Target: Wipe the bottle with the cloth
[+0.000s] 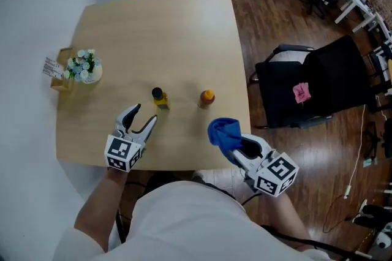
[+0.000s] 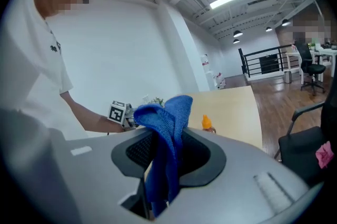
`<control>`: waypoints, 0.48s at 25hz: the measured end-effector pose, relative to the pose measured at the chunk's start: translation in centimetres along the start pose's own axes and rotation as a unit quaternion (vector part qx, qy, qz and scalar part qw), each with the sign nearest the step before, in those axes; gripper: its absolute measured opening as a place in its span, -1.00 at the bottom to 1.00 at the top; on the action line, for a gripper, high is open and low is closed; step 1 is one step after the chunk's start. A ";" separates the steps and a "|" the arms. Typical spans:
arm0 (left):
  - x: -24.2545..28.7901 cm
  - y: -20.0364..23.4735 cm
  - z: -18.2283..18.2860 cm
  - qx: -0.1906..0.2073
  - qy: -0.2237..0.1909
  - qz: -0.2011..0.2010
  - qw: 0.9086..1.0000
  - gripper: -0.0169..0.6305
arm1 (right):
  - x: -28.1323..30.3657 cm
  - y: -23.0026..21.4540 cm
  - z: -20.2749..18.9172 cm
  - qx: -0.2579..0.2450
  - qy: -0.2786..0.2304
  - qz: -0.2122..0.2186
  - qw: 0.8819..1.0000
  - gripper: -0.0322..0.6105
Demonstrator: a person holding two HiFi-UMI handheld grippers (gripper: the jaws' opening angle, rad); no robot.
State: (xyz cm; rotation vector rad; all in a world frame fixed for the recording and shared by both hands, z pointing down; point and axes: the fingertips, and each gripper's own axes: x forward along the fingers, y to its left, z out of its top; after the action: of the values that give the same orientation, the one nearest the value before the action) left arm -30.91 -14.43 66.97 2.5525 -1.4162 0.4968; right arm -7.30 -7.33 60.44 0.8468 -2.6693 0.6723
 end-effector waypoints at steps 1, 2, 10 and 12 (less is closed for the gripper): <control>-1.2 -0.3 -0.2 -0.004 0.006 0.009 1.000 -0.12 | 0.0 -0.1 -0.2 -0.007 0.000 0.007 1.000 -0.52; -2.5 -0.9 -0.4 -0.008 0.013 0.016 1.000 -0.13 | -0.1 -0.1 -0.5 -0.013 -0.001 0.014 1.000 -0.52; -9.9 -6.8 1.4 -0.026 0.030 0.018 0.999 -0.14 | -1.0 0.8 -2.1 -0.039 -0.002 0.054 0.998 -0.52; -10.5 -8.3 3.0 -0.030 0.023 -0.006 0.999 -0.15 | -1.5 1.3 -1.9 -0.038 -0.011 0.052 0.998 -0.52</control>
State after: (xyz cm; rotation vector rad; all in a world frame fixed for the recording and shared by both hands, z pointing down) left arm -28.44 -2.72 60.34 2.4856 -1.3790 0.5003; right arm -6.70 -4.70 61.00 0.7044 -2.7542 0.5841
